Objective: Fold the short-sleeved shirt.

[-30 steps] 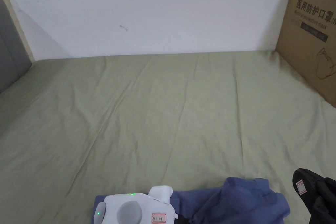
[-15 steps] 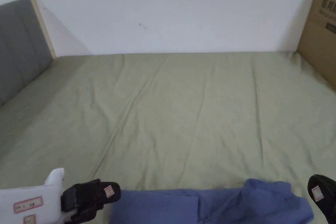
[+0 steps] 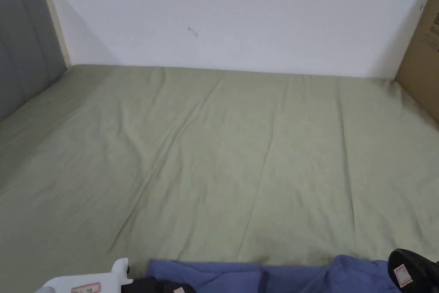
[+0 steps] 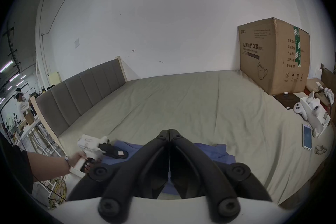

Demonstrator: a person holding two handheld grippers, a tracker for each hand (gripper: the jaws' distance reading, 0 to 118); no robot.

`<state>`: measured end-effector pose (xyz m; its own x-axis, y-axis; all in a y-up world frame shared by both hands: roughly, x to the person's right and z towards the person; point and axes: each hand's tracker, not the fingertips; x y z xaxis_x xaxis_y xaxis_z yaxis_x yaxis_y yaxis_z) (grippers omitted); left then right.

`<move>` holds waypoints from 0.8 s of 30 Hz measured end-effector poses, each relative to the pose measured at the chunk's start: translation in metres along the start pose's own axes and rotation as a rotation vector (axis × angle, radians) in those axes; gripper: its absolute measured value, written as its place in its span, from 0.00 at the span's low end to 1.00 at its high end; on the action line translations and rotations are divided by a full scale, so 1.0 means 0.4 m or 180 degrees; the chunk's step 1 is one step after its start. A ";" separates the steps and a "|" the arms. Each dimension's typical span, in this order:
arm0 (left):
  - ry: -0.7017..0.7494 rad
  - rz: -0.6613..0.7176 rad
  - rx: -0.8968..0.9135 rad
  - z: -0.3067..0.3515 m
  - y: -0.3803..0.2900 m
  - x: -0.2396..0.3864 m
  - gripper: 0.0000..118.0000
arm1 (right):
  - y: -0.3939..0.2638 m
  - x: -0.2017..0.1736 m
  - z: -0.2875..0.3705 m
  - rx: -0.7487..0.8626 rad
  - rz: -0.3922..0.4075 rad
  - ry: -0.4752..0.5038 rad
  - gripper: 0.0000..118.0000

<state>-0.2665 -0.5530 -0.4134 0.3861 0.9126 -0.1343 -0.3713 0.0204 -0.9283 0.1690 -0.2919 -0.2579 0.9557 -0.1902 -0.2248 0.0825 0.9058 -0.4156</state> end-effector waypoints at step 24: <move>0.0973 -0.1248 -0.0057 -0.222 -0.167 0.663 0.97 | -0.014 0.095 0.163 0.0163 -0.0366 0.0063 0.00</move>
<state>-0.0643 -0.3485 -0.4178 0.7246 0.6761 0.1332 -0.1350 0.3287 -0.9347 0.2232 -0.2795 -0.2064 0.9333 -0.3010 -0.1957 0.2062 0.8956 -0.3942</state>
